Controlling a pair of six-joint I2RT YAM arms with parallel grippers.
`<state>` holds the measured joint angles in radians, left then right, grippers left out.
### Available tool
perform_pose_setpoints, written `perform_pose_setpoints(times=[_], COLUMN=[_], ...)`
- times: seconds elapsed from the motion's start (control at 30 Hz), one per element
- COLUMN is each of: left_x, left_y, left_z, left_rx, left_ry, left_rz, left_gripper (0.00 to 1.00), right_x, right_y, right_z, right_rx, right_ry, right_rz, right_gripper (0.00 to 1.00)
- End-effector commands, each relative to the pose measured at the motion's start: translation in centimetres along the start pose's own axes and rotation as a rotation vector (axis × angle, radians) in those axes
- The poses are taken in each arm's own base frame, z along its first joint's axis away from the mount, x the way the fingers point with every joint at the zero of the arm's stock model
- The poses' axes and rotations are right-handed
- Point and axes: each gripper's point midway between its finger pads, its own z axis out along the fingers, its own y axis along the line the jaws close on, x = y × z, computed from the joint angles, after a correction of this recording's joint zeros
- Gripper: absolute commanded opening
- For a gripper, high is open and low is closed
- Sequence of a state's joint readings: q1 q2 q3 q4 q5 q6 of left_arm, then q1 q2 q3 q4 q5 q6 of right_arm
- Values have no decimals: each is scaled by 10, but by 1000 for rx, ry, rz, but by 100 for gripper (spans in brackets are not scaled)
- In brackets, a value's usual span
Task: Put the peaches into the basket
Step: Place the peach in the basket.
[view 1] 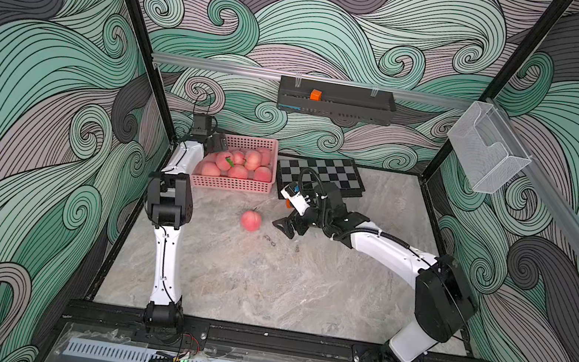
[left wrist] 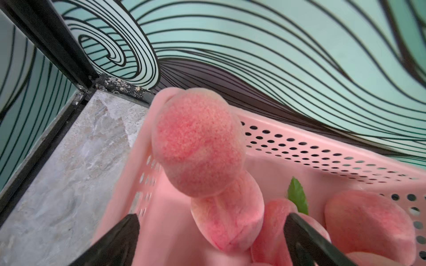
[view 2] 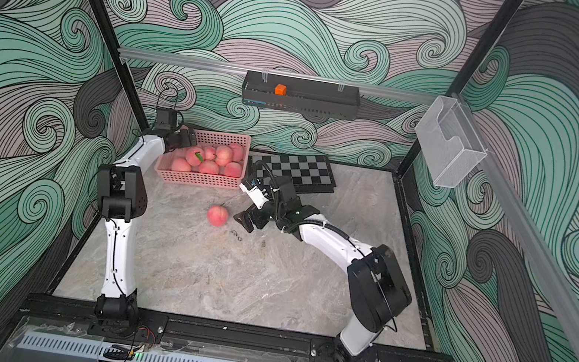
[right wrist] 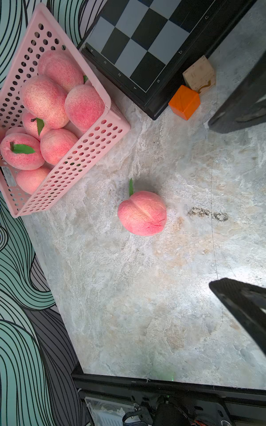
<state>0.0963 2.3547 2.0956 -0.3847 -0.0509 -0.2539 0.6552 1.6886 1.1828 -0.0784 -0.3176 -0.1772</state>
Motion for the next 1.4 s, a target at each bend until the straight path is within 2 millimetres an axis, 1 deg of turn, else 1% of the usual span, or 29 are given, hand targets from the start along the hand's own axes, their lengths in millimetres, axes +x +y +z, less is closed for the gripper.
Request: perform_pose_setpoints(times=[0.0, 0.07, 0.2, 0.27, 0.43, 0.53, 0.63, 0.7, 0.8, 0.9, 1.0, 1.03, 1.13, 1.27, 1.37], left_x=[-40, -34, -22, -10, 26, 50, 73, 95, 135, 167, 195, 202, 213, 216, 217], left_y=[-5, -2, -2, -2, -6, -8, -13, -16, -20, -22, -27, -30, -33, -40, -44], left_z=[-56, -70, -110, -127, -171, -197, -223, -237, -249, -263, -271, -274, -280, -284, -286], left_rx=[25, 23, 45, 62, 104, 137, 181, 197, 223, 263, 308, 322, 348, 397, 421], left_ry=[-101, -96, -91, -71, 26, 93, 144, 202, 309, 375, 438, 453, 474, 476, 483], left_rz=[0, -7, -31, -52, -94, -115, -133, -134, -138, -156, -174, -175, -187, -212, -213], left_gripper=[99, 99, 99, 99, 98, 98, 98, 98, 98, 97, 97, 97, 97, 97, 97], right_x=[-20, -23, -27, -29, -37, -38, -38, -35, -30, -26, -20, -18, -11, -6, -5], right_y=[7, 10, 16, 17, 26, 33, 35, 35, 33, 33, 33, 32, 31, 28, 27], right_z=[-10, -9, -6, -4, 5, 12, 20, 28, 38, 49, 60, 65, 79, 96, 109], right_rx=[-19, -22, -18, -21, -61, -75, -93, -100, -89, -94, -102, -103, -111, -112, -119], right_ry=[-56, -61, -56, -58, -77, -76, -76, -67, -47, -35, -17, -11, 7, 14, 22], right_rz=[-44, -47, -49, -34, 1, 1, 25, 41, 52, 59, 71, 73, 84, 106, 120], right_gripper=[99, 99, 99, 99, 99, 99, 99, 99, 99, 99, 99, 99, 99, 99, 99])
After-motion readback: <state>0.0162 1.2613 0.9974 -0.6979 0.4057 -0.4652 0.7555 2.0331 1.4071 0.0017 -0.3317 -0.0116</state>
